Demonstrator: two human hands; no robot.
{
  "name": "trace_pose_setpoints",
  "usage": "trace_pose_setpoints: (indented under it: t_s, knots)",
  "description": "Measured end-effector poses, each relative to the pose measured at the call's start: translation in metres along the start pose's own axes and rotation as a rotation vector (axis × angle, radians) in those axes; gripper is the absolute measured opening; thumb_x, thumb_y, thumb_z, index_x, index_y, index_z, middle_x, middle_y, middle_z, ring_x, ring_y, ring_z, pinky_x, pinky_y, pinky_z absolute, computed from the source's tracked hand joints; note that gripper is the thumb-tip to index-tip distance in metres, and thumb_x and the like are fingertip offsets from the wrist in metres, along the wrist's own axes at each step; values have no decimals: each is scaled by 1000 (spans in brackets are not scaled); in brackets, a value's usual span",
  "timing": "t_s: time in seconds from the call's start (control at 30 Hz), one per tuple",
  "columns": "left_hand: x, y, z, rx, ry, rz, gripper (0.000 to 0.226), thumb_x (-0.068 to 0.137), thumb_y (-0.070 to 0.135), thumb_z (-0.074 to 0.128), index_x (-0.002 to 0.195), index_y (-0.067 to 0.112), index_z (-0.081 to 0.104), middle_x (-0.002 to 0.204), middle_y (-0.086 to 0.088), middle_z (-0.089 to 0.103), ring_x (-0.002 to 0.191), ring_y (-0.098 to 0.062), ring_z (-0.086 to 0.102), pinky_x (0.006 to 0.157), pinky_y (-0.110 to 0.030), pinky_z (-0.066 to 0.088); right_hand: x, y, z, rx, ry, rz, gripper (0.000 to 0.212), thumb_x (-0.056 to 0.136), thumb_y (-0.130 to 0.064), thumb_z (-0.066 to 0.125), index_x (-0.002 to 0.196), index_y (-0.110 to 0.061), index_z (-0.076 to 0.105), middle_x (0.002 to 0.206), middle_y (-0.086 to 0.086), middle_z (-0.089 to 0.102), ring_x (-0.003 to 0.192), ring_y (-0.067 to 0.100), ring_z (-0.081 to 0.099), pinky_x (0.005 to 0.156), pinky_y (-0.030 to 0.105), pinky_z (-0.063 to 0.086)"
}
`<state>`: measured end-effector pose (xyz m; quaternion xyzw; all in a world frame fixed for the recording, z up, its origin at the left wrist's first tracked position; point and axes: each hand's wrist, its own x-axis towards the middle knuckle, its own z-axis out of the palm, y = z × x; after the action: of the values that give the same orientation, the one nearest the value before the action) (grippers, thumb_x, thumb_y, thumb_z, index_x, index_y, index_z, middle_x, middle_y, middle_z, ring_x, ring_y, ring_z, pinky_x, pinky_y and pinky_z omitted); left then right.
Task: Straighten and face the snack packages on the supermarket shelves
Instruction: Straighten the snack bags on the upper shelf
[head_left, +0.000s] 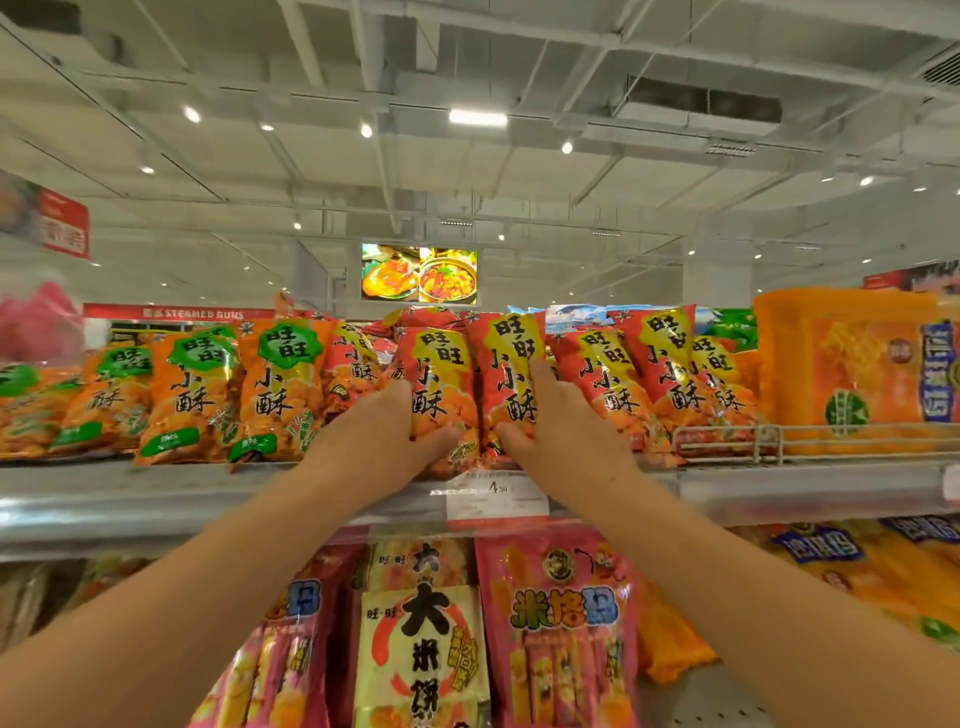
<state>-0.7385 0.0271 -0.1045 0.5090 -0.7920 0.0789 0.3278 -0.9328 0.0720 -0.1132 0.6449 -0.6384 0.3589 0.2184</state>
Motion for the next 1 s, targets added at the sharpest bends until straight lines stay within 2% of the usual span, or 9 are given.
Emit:
trace_pose_setpoints:
  t_s: [0.1,0.2,0.3,0.37,0.53,0.7,0.87,0.93,1.0]
  knots:
    - [-18,1,3,270,162,61,74,94,67,20,144,14,36,132,-8,56,116,-28,57,88,-43,48,-8,-2,2,-93,156,-118,73,90,-43,63,146,-8,30,144,25,38,119,47,50,82,51,53]
    - [-43,-11,4,242,240,172,74,96,55,11,137,9,51,124,-12,62,111,-34,60,87,-46,48,-19,-4,2,-120,174,-154,61,100,-37,44,149,-5,27,153,27,24,138,42,29,110,48,30]
    - [-69,-42,3,266,239,171,68,97,49,17,138,9,53,139,-11,55,131,-32,48,105,-50,37,-32,-21,5,-107,249,-396,46,92,-21,51,134,-1,53,142,25,45,131,40,43,110,49,33]
    - [-87,-66,-3,297,222,114,66,97,51,19,143,13,48,148,-8,46,140,-28,37,112,-50,27,-41,-48,10,-6,208,-542,46,88,-20,53,131,-4,57,142,18,48,132,35,43,112,46,32]
    - [-143,-148,-43,460,134,-62,75,94,61,2,151,24,32,160,-3,25,147,-27,25,115,-49,24,-52,-143,32,194,10,-739,54,92,-25,46,143,-8,44,151,8,39,142,22,30,117,34,18]
    - [-212,-239,-92,555,-5,-252,61,93,53,31,151,34,30,163,2,15,149,-20,17,118,-40,24,-50,-247,69,269,-138,-874,59,97,-33,41,152,-18,24,161,0,14,148,16,7,119,33,10]
    - [-275,-306,-152,515,100,-338,49,90,37,56,135,19,56,145,-9,49,135,-28,46,107,-41,42,-44,-361,106,232,-164,-897,61,99,-43,38,153,-25,16,163,2,-3,148,18,-11,117,36,-7]
    - [-294,-338,-177,538,168,-331,44,86,37,54,121,14,66,127,-11,63,117,-30,60,93,-39,53,-41,-405,124,185,-144,-888,64,98,-48,36,153,-27,12,162,3,-10,146,19,-19,113,36,-15]
    - [-309,-375,-200,540,157,-350,51,83,40,47,123,13,65,127,-9,62,118,-29,59,94,-38,52,-39,-441,144,96,-157,-844,69,96,-54,32,154,-28,8,162,5,-14,146,23,-20,116,44,-13]
